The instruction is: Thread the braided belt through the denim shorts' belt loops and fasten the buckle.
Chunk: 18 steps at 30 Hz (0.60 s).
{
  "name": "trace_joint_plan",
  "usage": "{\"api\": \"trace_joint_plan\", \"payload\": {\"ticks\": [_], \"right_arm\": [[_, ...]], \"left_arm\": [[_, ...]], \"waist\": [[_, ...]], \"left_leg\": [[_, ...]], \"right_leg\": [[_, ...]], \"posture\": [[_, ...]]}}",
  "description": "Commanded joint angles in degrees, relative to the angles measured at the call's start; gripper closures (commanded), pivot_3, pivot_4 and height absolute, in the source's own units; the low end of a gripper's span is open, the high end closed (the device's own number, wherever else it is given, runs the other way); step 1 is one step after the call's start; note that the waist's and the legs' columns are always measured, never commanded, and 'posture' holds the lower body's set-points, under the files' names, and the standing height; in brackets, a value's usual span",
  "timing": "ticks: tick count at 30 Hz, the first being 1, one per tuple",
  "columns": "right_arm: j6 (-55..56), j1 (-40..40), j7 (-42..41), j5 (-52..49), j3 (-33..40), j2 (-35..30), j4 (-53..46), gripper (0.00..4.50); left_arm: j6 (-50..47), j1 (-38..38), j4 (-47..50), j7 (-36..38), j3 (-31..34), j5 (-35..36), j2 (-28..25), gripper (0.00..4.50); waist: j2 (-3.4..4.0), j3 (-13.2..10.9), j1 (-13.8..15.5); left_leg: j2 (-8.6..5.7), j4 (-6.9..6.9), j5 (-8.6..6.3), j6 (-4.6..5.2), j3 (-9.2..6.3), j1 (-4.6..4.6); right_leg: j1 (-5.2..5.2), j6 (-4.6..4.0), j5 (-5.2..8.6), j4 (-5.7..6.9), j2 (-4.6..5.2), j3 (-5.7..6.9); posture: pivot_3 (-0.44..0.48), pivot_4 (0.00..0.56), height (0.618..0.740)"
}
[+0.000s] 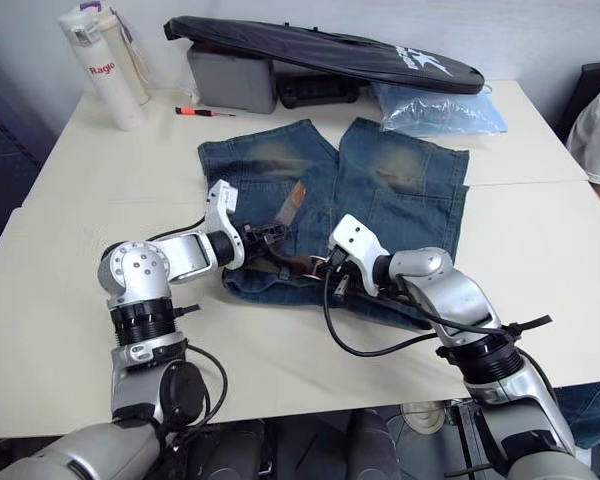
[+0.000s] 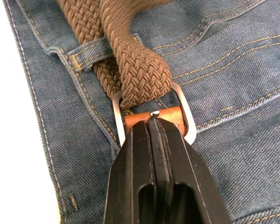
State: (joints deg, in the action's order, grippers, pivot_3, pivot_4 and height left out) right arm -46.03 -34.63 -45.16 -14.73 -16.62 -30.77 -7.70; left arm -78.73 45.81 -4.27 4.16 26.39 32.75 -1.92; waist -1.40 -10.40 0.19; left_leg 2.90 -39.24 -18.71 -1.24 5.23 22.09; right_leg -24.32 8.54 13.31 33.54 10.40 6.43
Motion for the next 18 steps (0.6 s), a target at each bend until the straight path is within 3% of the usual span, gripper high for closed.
{"api": "trace_joint_plan", "payload": {"ticks": [1,18], "right_arm": [[-1.07,1.51,-0.43,0.14,0.03,-0.05,3.04,4.45],[3.17,-4.22,-4.47,0.08,-0.14,2.7,6.71,4.45]], "left_arm": [[2.38,0.33,1.08,-0.36,-0.64,0.02,0.0,4.5],[4.95,-3.34,2.56,0.05,-6.77,-0.4,-2.08,4.5]], "waist": [[0.0,0.0,-0.1],[0.0,0.0,-0.34]], "left_leg": [[0.0,0.0,0.0,0.0,0.0,-0.01],[0.0,0.04,0.0,0.0,0.01,0.0]], "right_leg": [[0.01,0.0,0.0,0.0,0.0,0.0],[-0.02,0.0,0.0,-0.02,-0.01,0.0]], "posture": [[0.0,0.15,0.74],[0.0,0.15,0.74]]}}
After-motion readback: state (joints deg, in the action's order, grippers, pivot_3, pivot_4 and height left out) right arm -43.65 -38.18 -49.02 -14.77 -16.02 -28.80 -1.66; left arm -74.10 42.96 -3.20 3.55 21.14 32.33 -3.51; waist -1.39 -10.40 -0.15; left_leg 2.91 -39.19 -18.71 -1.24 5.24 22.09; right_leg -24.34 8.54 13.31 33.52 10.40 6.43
